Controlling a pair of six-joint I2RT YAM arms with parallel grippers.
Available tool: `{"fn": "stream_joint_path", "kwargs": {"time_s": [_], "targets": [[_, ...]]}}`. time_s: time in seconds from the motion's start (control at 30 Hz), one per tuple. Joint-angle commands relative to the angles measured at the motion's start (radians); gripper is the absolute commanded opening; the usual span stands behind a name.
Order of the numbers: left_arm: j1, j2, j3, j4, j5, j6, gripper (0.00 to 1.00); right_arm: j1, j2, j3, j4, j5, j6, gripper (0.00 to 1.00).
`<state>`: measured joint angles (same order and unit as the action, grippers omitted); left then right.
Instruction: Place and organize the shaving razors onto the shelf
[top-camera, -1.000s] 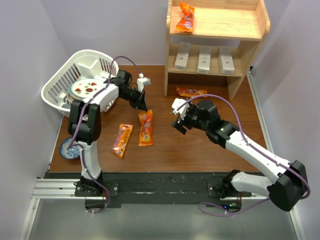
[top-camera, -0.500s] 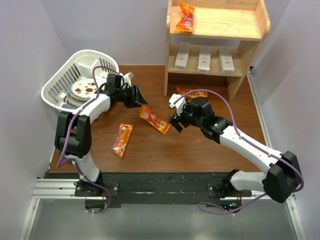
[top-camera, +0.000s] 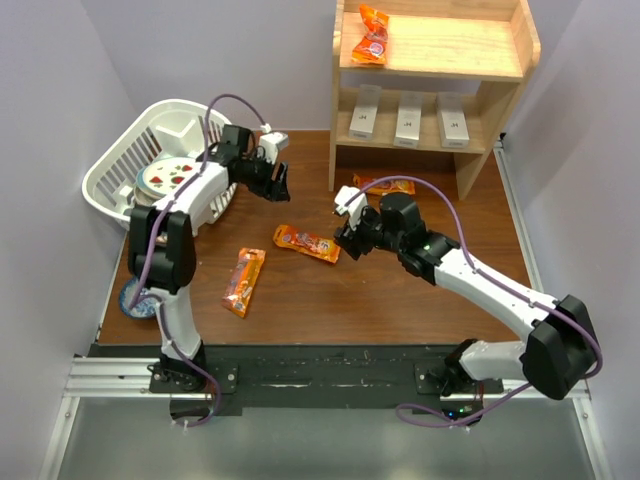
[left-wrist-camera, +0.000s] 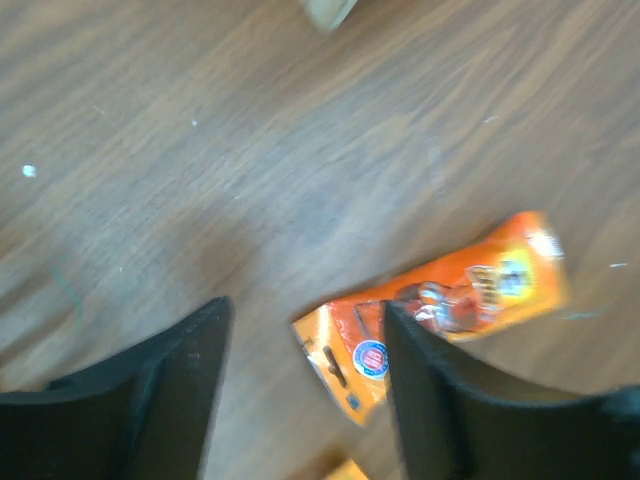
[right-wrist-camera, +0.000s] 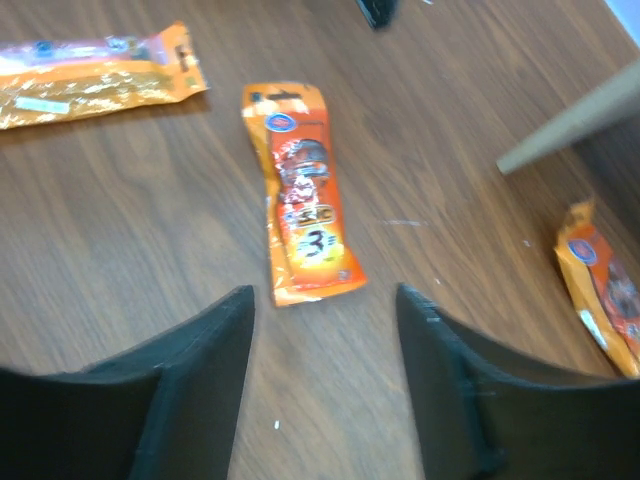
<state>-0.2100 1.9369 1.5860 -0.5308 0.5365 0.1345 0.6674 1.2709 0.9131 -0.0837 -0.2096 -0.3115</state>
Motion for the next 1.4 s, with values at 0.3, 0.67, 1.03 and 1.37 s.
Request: {"fn": "stream_joint_path", "kwargs": {"time_s": [0.3,0.67,1.03,1.37], "targets": [[-0.029,0.201,0.023,0.172,-0.015,-0.096,0.36,0.012,0.300,-0.017,0.173,-0.175,0.011,0.22],[-0.075,0.084,-0.191,0.150,0.011,-0.127,0.31,0.012,0.469,0.075,0.165,-0.151,0.008,0.15],[-0.100,-0.064,-0.354,0.143,0.057,-0.194,0.30,0.009,0.574,0.173,0.199,0.033,0.005,0.12],[-0.104,-0.157,-0.362,0.111,-0.010,-0.231,0.32,0.008,0.395,0.099,0.090,0.041,-0.063,0.25]]}}
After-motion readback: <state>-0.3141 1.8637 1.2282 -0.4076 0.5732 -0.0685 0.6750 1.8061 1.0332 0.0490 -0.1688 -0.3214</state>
